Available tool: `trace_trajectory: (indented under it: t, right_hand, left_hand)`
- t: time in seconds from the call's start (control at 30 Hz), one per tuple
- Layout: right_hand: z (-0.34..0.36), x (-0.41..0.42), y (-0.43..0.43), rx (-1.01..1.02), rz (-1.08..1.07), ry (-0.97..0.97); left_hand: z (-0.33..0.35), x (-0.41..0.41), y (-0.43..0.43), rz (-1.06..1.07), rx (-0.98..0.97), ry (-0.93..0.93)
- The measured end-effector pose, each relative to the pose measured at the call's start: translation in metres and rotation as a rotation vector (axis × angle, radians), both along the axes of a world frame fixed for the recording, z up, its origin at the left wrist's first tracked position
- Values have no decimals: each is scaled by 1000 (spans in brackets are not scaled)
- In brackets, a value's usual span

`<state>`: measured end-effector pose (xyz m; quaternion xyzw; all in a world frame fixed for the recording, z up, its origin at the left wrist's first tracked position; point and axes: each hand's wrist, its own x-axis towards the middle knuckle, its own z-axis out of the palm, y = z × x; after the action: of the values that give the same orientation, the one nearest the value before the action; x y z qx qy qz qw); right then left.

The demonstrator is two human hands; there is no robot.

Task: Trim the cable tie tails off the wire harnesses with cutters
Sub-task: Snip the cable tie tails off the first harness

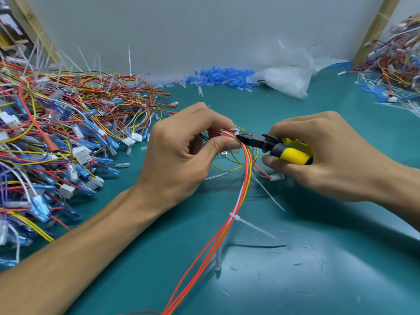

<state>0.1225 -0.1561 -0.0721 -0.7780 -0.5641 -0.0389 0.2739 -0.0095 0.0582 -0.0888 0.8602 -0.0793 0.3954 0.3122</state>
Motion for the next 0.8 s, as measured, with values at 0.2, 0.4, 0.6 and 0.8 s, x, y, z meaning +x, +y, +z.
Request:
trace_trajectory:
  t: [0.2,0.4,0.6,0.8]
  right_hand:
    - [-1,-4,1,-5,-17,23]
    - [0,-7,2,12,-36,46]
    - [-1,-7,2,-24,-34,-7]
    - [-3,-6,3,-61,-11,-2]
  left_hand:
    - [-2,0,-1,-15,-76,14]
    - [-2,2,-2,-27,-28,23]
    - [-3,0,-5,-29,-16,29]
    - [-3,-1,-5,-5,-11,39]
